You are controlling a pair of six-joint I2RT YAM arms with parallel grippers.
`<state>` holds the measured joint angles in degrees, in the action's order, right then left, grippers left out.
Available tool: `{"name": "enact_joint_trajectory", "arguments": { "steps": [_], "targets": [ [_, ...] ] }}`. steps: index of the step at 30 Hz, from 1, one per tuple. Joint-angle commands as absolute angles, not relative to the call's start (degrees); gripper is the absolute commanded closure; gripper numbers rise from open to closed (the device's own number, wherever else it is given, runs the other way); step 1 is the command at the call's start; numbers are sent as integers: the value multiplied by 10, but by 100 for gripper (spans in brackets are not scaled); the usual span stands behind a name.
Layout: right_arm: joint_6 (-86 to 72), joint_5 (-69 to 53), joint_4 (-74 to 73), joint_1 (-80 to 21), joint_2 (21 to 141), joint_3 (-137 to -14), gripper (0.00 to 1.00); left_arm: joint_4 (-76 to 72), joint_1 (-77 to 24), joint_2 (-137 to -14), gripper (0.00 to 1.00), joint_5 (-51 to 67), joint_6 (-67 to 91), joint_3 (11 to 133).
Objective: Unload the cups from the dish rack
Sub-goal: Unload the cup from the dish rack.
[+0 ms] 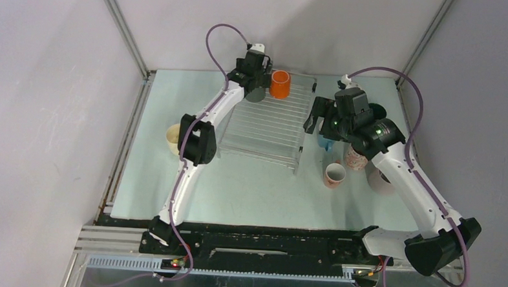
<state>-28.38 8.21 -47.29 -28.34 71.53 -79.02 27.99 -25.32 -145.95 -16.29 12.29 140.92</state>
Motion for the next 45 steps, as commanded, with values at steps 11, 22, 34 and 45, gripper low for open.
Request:
{"name": "enact_joint_trajectory", "arguments": {
  "steps": [11,22,34,45],
  "targets": [
    [-275,69,-444,-292,709,-776,0,271,-253,-1371,51,-150,131,1388],
    [-282,64,-448,-296,700,-768,0,313,-258,-1338,53,-123,138,1378],
    [-286,57,-450,-303,700,-761,0,366,-271,-1280,54,-108,150,1321],
    [-317,-51,-301,-261,706,-688,0,375,-279,-1165,54,-34,194,1203]
  ]
}}
